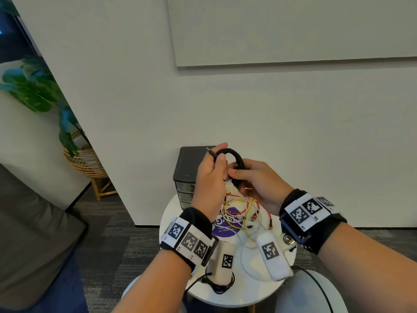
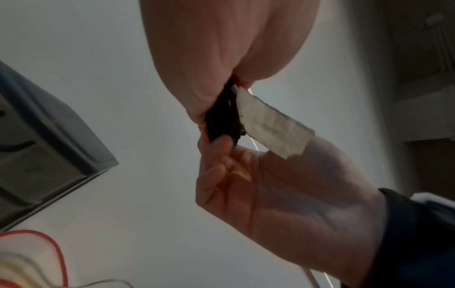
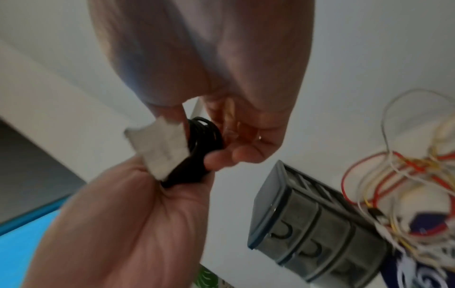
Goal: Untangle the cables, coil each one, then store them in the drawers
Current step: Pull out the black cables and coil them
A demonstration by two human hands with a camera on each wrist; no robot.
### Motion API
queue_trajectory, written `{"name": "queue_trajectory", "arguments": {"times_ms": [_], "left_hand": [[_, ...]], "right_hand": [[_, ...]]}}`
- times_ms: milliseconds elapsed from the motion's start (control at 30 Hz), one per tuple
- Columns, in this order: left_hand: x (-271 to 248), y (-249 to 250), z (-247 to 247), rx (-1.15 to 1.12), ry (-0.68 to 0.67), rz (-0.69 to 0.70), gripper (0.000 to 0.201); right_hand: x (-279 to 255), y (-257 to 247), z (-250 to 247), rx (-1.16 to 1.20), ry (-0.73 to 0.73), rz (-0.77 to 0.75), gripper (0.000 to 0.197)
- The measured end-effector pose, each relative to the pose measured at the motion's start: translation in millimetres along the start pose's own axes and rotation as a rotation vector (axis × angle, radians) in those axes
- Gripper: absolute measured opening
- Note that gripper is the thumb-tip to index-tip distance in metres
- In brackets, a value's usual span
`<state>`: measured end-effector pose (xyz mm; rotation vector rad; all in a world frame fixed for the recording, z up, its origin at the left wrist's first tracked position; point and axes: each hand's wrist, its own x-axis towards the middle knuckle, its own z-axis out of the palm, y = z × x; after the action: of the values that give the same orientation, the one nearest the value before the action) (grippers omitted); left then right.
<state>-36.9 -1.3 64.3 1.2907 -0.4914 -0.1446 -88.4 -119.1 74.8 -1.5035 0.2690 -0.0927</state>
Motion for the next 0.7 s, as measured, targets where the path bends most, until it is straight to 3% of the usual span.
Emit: {"name": "queue_trajectory", "arguments": {"times_ms": [133,233,333,400,500,700], "left_hand": [[-10,-8,-3,0.091,-0.080,-0.072,0.032],[-18,-15,-7,0.219,-0.091,-0.073,0.031],[-21,-24,-16,0.222,-0.022,-0.095,0.031],[-22,-26,-25,0.134,0.036,-0.158,0.032],[-23,-28,-37,0.009,0.097,-0.265,0.032],[-31,-30,-46,-0.155,0.087,-0.358,0.031]], "right_hand": [[2,9,2,0.167,0.082,0.082,0.013],[2,19,5,0.123,0.114,0.119,0.013],[-2,26,5,0.048,0.004,0.116,0.012],[-5,32,-1,0.085,-0.106,0.174,0.022],[-6,45,-8,0.157,-0.221,0.243,0.021],[-11,72,-2,-0.429,-0.204,-0.086,0.005]]}}
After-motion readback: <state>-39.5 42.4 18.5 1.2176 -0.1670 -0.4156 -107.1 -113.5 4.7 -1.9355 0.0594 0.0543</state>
